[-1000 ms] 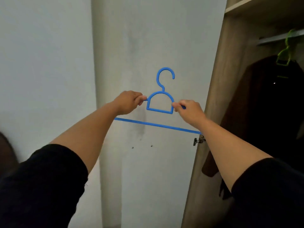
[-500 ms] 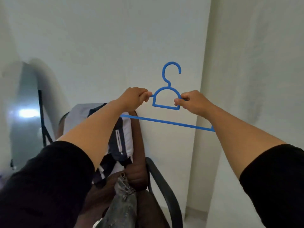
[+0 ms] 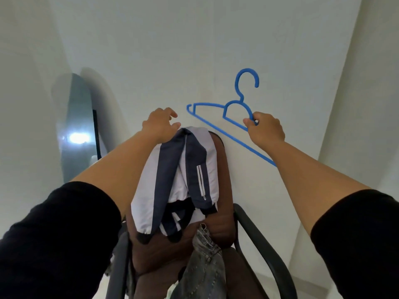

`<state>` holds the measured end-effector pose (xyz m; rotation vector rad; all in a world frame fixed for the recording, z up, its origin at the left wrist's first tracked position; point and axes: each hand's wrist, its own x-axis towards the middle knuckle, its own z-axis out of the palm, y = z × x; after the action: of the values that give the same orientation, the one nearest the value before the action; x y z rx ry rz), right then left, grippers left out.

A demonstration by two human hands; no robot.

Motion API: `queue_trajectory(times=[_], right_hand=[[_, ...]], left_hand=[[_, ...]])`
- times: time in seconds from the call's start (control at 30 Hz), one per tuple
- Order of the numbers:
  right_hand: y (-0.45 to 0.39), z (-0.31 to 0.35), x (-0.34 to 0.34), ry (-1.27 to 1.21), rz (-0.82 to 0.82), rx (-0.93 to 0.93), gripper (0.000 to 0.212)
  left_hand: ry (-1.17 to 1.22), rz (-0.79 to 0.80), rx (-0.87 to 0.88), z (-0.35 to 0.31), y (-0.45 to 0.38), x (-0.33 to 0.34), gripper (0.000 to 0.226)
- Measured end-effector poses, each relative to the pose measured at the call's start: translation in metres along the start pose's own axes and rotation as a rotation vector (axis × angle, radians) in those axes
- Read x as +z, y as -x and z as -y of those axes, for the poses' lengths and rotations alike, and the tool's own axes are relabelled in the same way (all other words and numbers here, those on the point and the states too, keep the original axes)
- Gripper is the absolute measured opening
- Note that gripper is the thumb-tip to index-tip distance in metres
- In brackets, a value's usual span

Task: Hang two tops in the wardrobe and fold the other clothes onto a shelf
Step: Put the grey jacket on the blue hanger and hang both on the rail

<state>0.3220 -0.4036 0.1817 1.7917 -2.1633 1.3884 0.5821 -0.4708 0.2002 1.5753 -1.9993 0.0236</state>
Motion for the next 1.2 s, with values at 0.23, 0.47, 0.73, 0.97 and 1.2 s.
queue_trajectory(times=[0.23,0.47,0.73,0.97,1.2], right_hand=[[-0.066,-0.021,0.063,-0.021,0.011,-0.004,0.026],[-0.152,-0.058,0.132,-0.053,0.088,-0.018,0.022],[-0.204,-0.087,0.189,-0.146,0.192,-0.078,0.021],[-0.206,-0.091,0.208,-0.212,0.195,-0.059,0.022],[-0.192,-0.073,0.193,-0.279,0.267,-0.094,0.021]], left_hand=[[-0.073,0.107,-0.068,0.004,-0.068,0.063,0.042],[-0.16,0.131,-0.253,-0.002,-0.157,0.14,0.059],[-0.33,0.223,-0.384,0.014,-0.202,0.201,0.08],[-0.336,-0.007,-0.309,0.038,-0.205,0.203,0.019],[0.202,-0.068,-0.351,0.055,-0.187,0.174,0.023]])
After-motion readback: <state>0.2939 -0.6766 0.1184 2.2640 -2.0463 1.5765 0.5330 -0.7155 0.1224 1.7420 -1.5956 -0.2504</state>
